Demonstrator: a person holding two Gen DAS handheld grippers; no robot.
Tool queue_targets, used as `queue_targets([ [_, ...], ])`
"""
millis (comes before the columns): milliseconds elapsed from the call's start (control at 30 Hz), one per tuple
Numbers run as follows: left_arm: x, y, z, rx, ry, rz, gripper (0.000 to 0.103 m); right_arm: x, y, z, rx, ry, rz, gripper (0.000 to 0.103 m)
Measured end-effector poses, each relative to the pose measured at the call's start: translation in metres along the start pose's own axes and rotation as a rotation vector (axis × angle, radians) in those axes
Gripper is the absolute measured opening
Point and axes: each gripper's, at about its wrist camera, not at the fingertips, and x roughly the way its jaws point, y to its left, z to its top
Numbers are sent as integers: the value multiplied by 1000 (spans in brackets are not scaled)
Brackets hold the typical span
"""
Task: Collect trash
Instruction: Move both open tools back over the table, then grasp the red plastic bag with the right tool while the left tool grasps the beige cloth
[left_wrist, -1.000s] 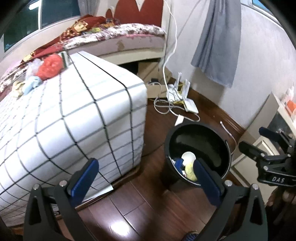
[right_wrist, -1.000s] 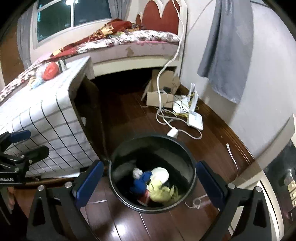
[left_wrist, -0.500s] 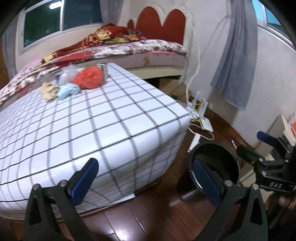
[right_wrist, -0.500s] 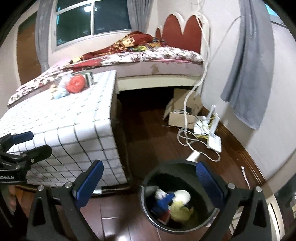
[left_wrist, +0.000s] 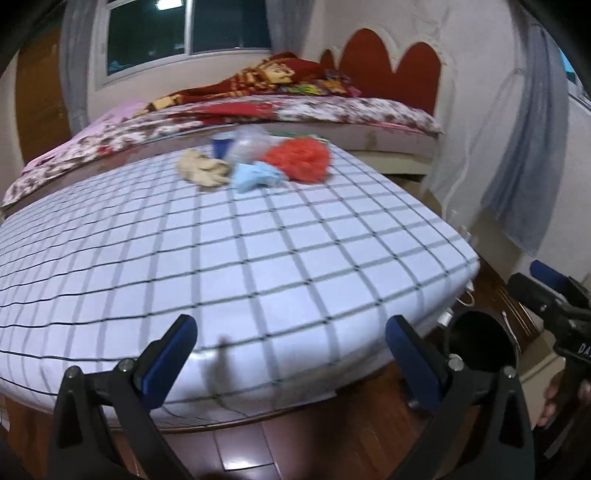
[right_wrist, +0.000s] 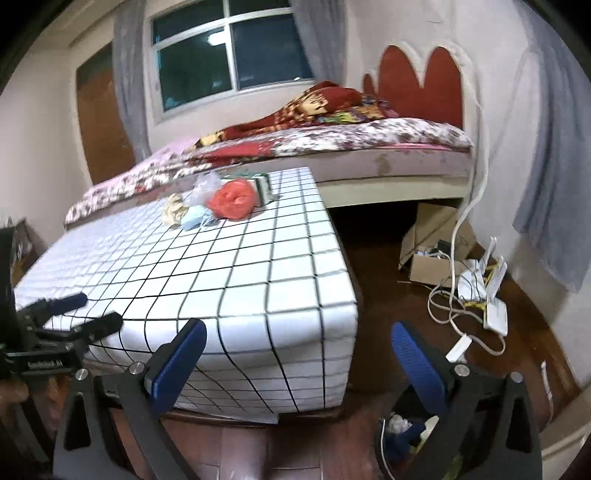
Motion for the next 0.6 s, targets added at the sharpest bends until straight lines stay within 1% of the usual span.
queue_targets([
  [133,0,24,13,-28,-18,41,102,13,18,23,-54,13,38,102],
  [300,10,53,39,-73,-26,87,101,30,37,60,-115,0,84,102],
  [367,16,61,46,-78,-18,97,98,43,44,76,-125,0,91,102],
  [433,29,67,56,-83,-16,89,95,57,48,89,-123,3,102,101],
  [467,36,70,61,-83,-13,92,94,70,52,97,-122,11,112,97],
  [500,42,72,65,-83,-9,88,90,81,55,102,-123,18,119,89],
  [533,50,75,70,-89,-8,80,84,93,59,108,-124,30,125,87],
  [600,63,79,79,-99,0,69,82,118,64,117,-121,58,127,84],
])
